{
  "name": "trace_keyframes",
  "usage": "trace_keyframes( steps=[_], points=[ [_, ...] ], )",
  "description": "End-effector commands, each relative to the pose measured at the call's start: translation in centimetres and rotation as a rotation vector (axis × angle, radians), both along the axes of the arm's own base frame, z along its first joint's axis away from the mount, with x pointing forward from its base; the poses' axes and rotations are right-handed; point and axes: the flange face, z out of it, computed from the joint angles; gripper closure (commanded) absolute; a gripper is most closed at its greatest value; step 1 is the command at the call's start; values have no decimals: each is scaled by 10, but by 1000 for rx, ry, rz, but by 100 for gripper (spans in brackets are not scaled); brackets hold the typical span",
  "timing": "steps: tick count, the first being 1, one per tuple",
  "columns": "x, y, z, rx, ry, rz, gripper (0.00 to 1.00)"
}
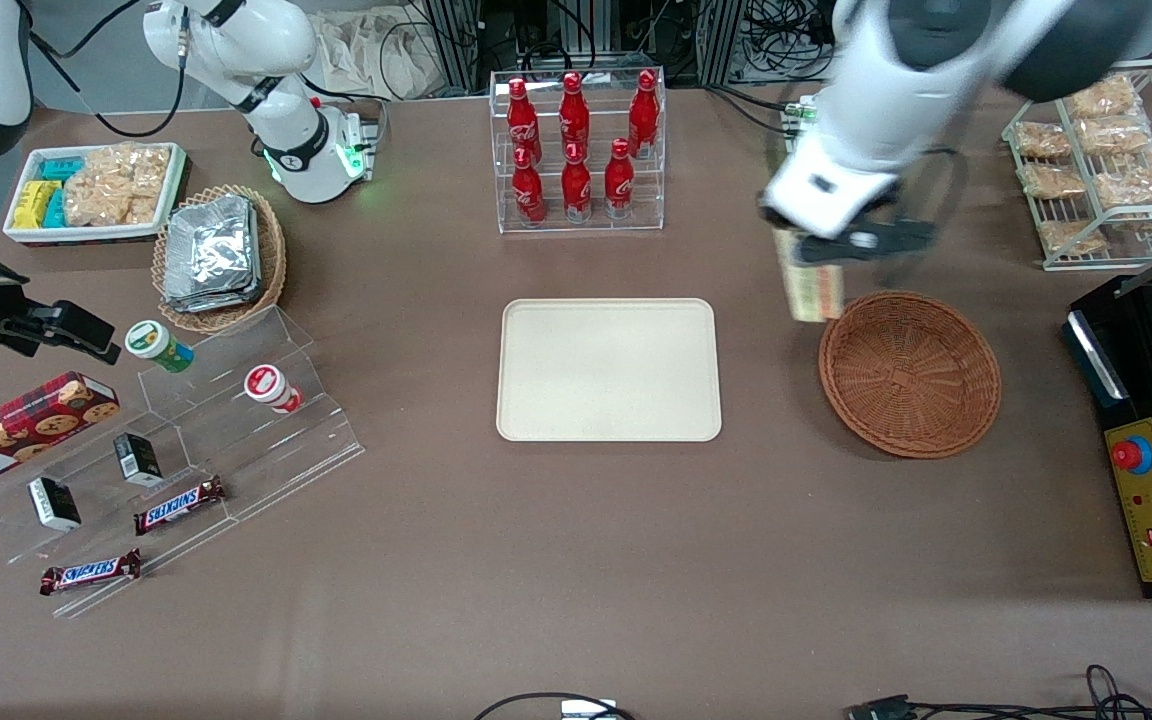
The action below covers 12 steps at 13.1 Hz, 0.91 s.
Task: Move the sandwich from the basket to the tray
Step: 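Carry the held sandwich with the left gripper over the white tray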
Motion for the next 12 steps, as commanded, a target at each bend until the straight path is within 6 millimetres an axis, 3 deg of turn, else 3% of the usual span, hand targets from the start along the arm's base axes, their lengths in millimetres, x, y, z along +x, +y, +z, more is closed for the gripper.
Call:
trace_keyframes(
  steps=[1, 3, 9, 12],
  points=[
    [22, -30, -11, -67, 1, 49, 100],
    [24, -33, -46, -60, 8, 47, 100],
    [17, -44, -217, -40, -33, -44, 100],
    [23, -45, -281, -43, -41, -111, 97]
  ],
)
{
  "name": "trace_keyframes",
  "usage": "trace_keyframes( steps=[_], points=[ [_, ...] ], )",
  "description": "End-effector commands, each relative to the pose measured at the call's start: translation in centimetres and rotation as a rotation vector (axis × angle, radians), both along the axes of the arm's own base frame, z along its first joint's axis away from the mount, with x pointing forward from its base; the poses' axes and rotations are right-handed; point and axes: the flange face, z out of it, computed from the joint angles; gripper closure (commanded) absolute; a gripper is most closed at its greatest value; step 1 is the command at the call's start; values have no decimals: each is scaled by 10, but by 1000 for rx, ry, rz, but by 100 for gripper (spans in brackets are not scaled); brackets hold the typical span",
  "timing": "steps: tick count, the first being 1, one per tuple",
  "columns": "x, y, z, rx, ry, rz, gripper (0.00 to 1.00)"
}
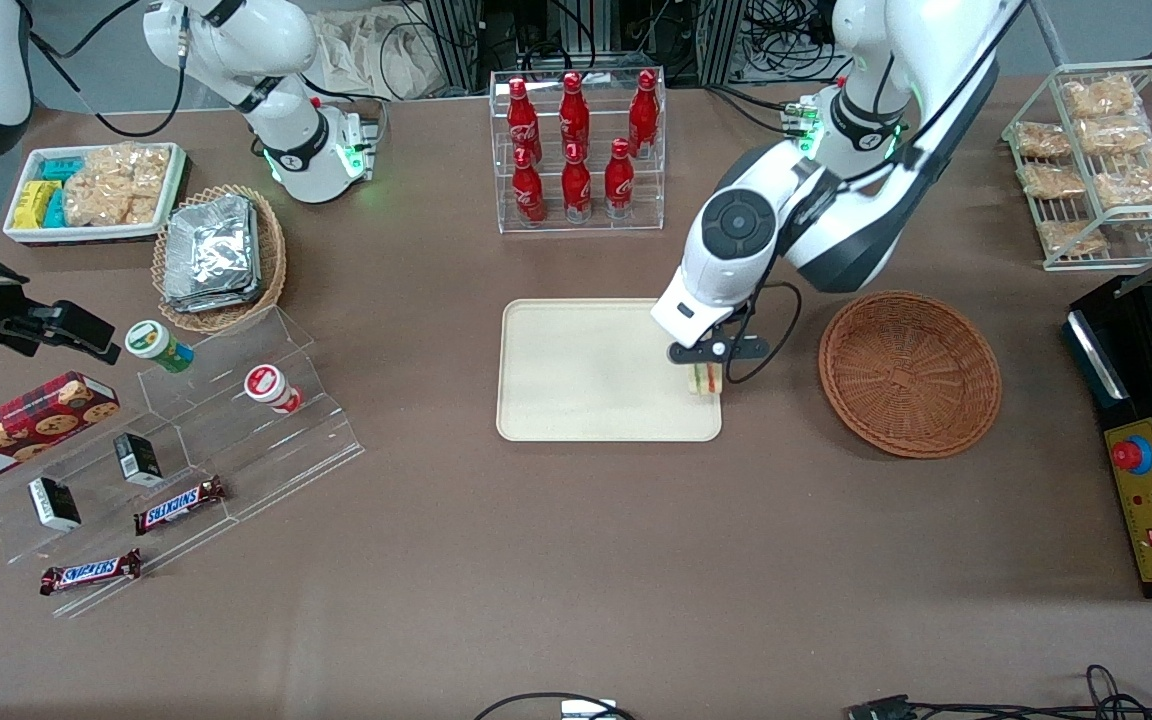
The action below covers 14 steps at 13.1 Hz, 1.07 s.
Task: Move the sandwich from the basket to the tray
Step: 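Carry the held sandwich with the left gripper over the white tray, then lower the sandwich onto the tray and open the left gripper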
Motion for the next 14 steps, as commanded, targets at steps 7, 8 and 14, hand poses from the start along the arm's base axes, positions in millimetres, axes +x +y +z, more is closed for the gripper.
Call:
trace_keyframes(
  steps=[7, 8, 14],
  points=[
    [6, -17, -88, -10, -55, -43, 92],
    [7, -16, -88, -9, -55, -37, 81],
    [7, -16, -86, -2, -57, -18, 0]
  ],
)
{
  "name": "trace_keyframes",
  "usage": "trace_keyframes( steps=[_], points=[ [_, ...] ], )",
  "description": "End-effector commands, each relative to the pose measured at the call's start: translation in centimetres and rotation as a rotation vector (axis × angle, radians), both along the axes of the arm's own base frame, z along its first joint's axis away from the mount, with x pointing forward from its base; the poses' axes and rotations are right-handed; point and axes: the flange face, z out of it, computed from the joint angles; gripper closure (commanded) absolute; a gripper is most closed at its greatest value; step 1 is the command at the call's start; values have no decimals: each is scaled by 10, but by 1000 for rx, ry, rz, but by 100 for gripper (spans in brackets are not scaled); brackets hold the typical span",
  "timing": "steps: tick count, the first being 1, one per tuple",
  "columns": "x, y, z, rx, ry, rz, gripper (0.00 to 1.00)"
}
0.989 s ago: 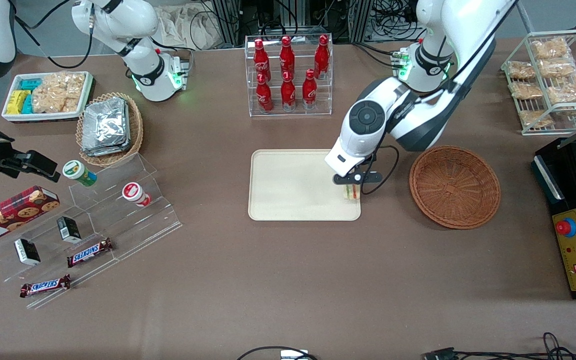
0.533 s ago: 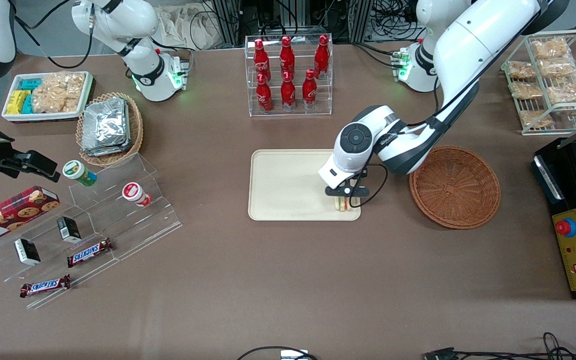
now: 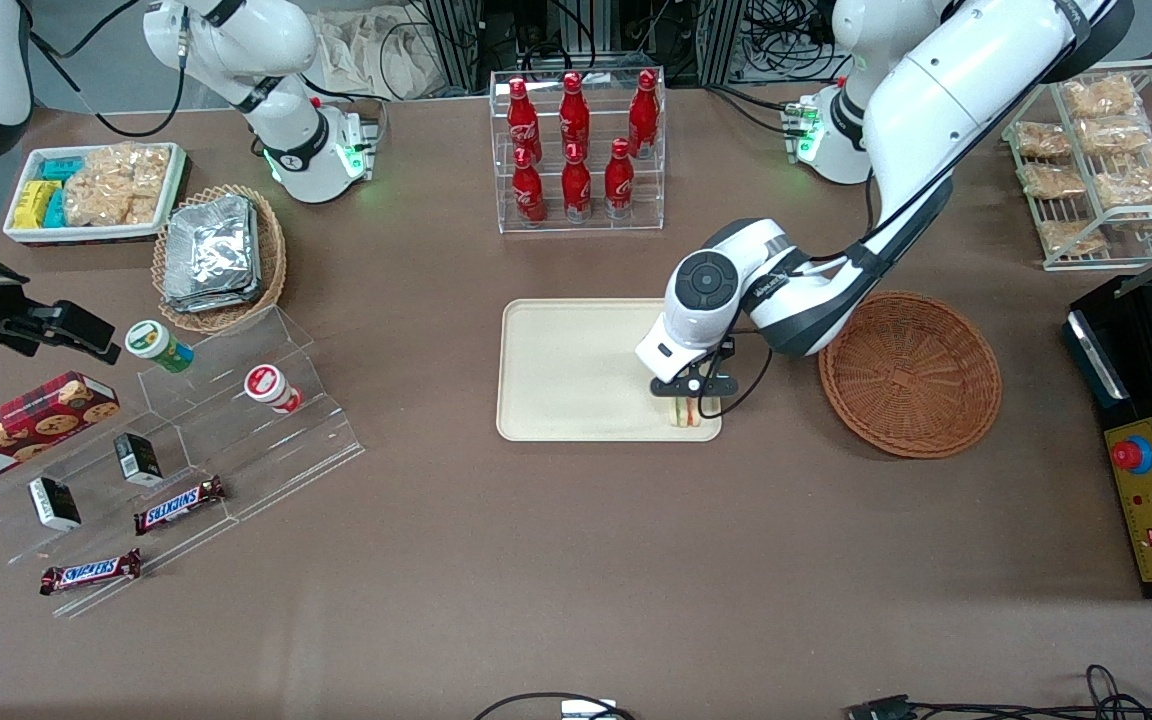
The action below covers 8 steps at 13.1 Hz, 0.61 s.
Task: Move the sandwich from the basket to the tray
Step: 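Lower the sandwich onto the tray and open the left gripper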
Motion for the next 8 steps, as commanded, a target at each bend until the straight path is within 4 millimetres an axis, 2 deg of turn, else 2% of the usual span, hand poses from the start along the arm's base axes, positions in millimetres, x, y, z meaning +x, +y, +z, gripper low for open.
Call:
trace_keyframes(
  steps=[1, 6, 8],
  points=[
    [2, -4, 5, 3, -20, 10, 0],
    [4, -4, 9, 7, -27, 11, 0],
    [9, 3, 23, 30, -36, 16, 0]
  ],
)
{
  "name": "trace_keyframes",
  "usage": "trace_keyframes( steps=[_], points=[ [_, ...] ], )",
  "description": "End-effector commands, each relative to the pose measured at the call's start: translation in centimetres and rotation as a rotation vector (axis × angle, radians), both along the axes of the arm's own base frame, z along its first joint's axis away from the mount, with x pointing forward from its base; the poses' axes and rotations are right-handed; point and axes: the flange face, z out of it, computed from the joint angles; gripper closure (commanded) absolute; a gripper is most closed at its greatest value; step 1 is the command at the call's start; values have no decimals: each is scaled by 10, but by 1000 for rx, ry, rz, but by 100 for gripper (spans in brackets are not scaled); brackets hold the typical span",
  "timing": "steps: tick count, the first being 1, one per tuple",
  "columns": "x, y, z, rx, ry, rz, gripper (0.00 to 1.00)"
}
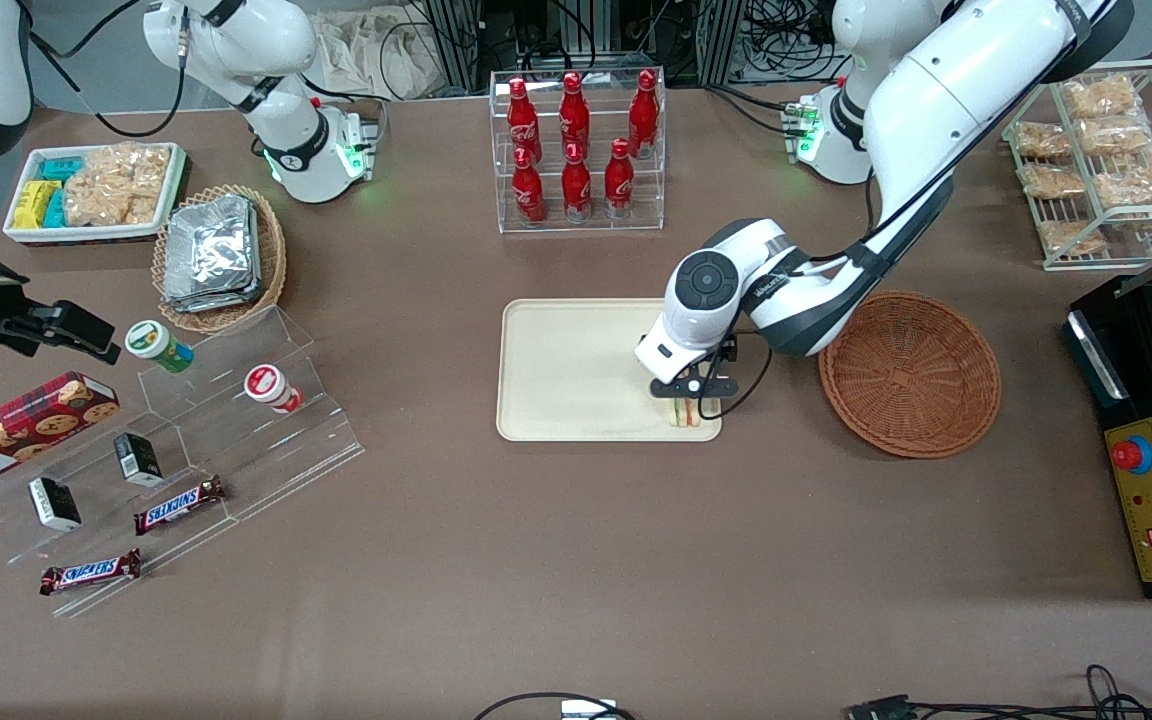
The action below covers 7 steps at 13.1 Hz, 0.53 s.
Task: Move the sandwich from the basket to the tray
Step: 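Lower the sandwich onto the tray and open the left gripper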
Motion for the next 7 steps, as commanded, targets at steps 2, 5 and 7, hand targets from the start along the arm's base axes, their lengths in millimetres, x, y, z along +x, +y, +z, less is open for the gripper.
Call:
trace_keyframes(
  steps=[2, 5, 7],
  points=[
    [7, 10, 55, 54, -46, 51, 0],
    [11, 38, 128, 72, -9, 25, 0],
    [23, 88, 180, 43, 6, 21, 0]
  ],
)
